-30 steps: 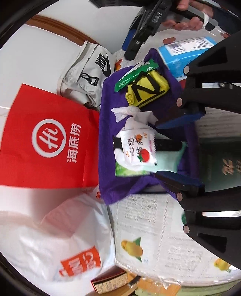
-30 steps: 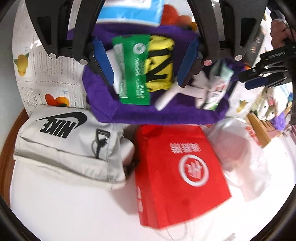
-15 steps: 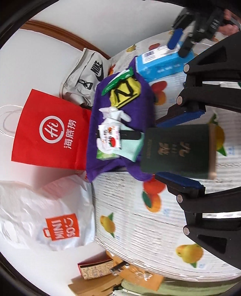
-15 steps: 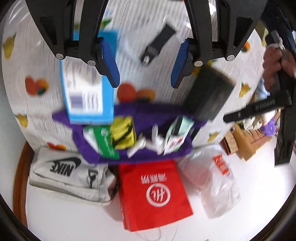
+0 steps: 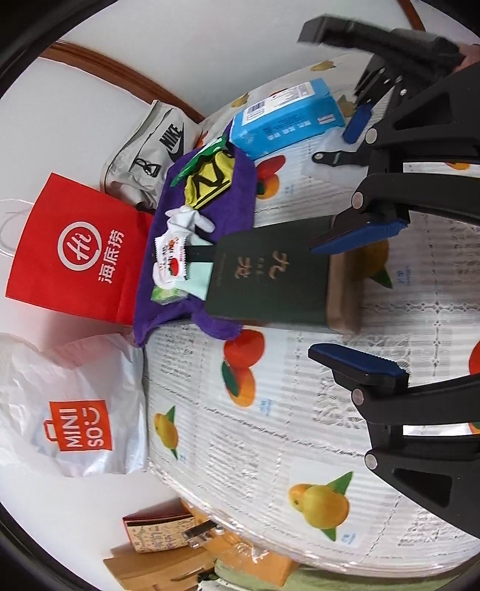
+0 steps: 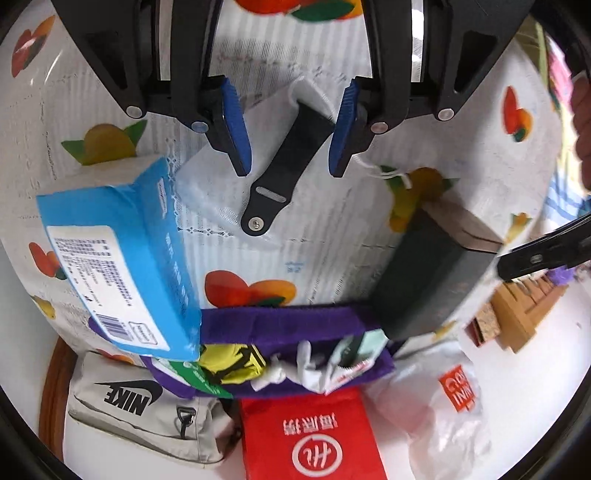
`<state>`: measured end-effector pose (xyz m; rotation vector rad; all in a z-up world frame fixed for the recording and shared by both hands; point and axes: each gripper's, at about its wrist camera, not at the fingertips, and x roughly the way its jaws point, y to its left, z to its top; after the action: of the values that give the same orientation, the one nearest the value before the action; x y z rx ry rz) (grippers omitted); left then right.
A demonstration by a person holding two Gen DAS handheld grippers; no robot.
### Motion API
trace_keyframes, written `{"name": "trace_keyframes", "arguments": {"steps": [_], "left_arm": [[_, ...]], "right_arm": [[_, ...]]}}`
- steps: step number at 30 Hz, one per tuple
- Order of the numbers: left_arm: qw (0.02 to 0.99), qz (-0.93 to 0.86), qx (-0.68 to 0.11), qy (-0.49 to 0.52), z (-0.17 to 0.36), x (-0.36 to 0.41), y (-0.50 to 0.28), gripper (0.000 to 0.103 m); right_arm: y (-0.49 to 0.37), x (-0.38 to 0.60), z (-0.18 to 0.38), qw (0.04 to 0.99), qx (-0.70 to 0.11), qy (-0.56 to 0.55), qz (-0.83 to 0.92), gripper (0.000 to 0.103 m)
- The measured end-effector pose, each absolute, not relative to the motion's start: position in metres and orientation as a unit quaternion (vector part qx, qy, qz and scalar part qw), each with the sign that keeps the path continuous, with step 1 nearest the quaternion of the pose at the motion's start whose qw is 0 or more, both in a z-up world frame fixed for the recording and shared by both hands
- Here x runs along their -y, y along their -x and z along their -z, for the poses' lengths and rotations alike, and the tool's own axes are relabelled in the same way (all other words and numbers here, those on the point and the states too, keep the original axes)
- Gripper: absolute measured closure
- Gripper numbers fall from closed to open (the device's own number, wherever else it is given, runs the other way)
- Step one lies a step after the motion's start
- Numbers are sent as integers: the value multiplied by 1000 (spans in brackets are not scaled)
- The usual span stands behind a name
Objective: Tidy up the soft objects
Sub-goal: 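Grasp the black watch strap with the right tool while the left tool moves back over the sheet, then grasp the clear mesh bag with the left tool while the right tool holds the strap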
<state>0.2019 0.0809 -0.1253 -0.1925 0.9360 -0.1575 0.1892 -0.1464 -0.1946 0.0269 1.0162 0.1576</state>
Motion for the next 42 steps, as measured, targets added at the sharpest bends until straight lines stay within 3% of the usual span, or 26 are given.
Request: {"name": "trace_keyframes", "arguments": {"steps": [5,9,12,28,42], "left_arm": [[880,82,-457,101,135,-83,-202,55],[877,82,-459,116,138,-87,-199,55],[879,78,-456,117,137,-89,-195,55],[879,75,-459,109,138,-86,-153,55],[855,123,-499,68,163,-19,-150,52]], "right_arm": [[-193,132,201,880,-472,22,-56,58],[-181,117,201,880,-461,60,-95,77],[-165,113,200,874,-461,78,-137,82],[-126,118,200,877,-443,78,-171,82],[-98,187,159,908,-395,23,-141,82]]}}
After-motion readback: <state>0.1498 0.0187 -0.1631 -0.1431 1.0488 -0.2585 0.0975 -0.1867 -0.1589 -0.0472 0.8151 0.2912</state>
